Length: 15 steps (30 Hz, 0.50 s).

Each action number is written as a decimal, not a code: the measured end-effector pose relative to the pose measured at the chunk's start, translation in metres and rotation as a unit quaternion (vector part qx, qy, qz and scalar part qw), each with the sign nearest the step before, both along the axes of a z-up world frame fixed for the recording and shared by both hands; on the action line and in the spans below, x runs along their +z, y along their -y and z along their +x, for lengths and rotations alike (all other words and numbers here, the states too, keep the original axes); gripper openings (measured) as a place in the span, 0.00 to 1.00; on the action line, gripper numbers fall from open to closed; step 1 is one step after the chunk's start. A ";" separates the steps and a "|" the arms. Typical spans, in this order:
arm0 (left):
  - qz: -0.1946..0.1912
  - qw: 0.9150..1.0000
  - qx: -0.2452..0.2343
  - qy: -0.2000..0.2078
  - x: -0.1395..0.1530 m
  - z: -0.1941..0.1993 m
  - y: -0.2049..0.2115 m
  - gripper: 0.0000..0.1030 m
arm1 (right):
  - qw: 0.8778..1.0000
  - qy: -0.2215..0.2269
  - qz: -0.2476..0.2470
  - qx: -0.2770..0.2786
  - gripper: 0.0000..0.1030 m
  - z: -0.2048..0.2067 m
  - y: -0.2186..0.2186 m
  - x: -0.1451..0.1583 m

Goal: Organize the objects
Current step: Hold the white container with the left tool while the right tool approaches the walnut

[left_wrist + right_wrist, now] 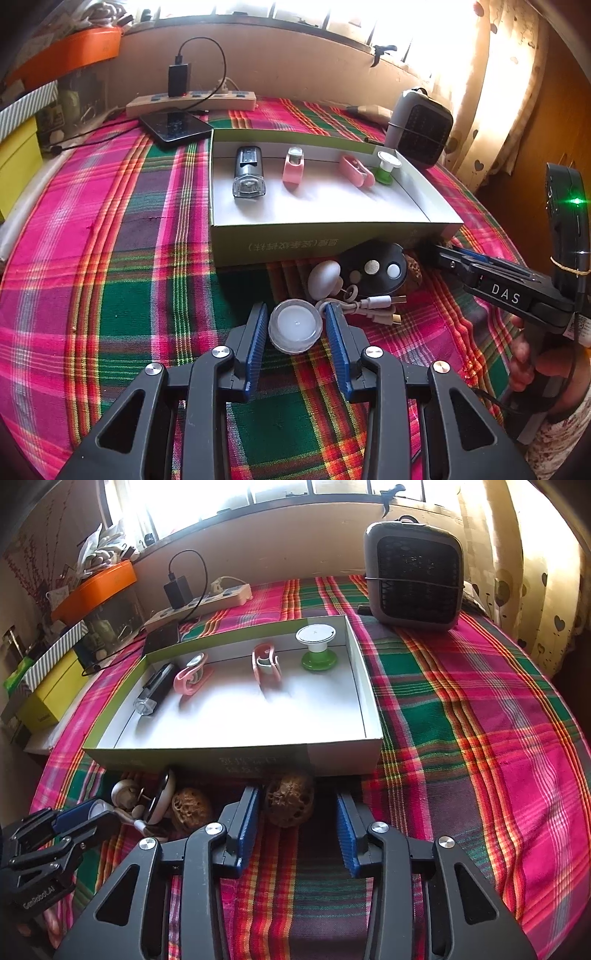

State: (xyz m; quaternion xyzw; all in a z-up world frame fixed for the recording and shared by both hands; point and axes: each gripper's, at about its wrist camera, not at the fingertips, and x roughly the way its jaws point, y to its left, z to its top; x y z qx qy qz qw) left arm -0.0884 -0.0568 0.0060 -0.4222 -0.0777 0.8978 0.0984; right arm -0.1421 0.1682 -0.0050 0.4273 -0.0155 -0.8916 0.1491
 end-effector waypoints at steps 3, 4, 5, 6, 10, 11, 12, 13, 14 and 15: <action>0.002 1.000 0.001 0.000 0.000 0.001 0.001 0.30 | 1.000 0.000 0.001 0.002 0.31 0.000 0.001 0.000; 0.002 1.000 0.002 0.000 0.000 0.001 0.002 0.29 | 1.000 0.000 0.001 0.002 0.31 0.000 0.001 0.000; 0.003 1.000 0.003 0.000 0.000 0.001 0.002 0.28 | 1.000 0.000 0.001 0.002 0.31 0.000 0.001 0.000; 0.005 1.000 0.005 0.000 0.000 0.001 0.003 0.27 | 1.000 0.000 0.001 0.002 0.31 0.000 0.001 0.000; 0.007 1.000 0.005 0.000 0.000 0.002 0.005 0.27 | 1.000 0.000 0.001 0.002 0.31 0.001 0.002 0.000; 0.007 1.000 0.005 0.000 0.000 0.002 0.005 0.27 | 1.000 0.000 0.001 0.002 0.31 0.000 0.001 0.000; 0.007 1.000 0.005 0.000 0.000 0.002 0.004 0.27 | 1.000 0.000 0.000 0.002 0.31 0.000 0.001 0.000; 0.006 1.000 0.005 0.001 0.000 0.002 0.004 0.27 | 1.000 0.000 0.000 0.002 0.31 0.000 0.001 0.000; 0.006 1.000 0.005 0.000 0.000 0.002 0.004 0.27 | 1.000 0.000 0.000 0.002 0.31 0.000 0.001 0.000; 0.005 1.000 0.006 0.000 0.000 0.002 0.005 0.27 | 1.000 0.000 0.000 0.002 0.31 0.000 0.001 0.000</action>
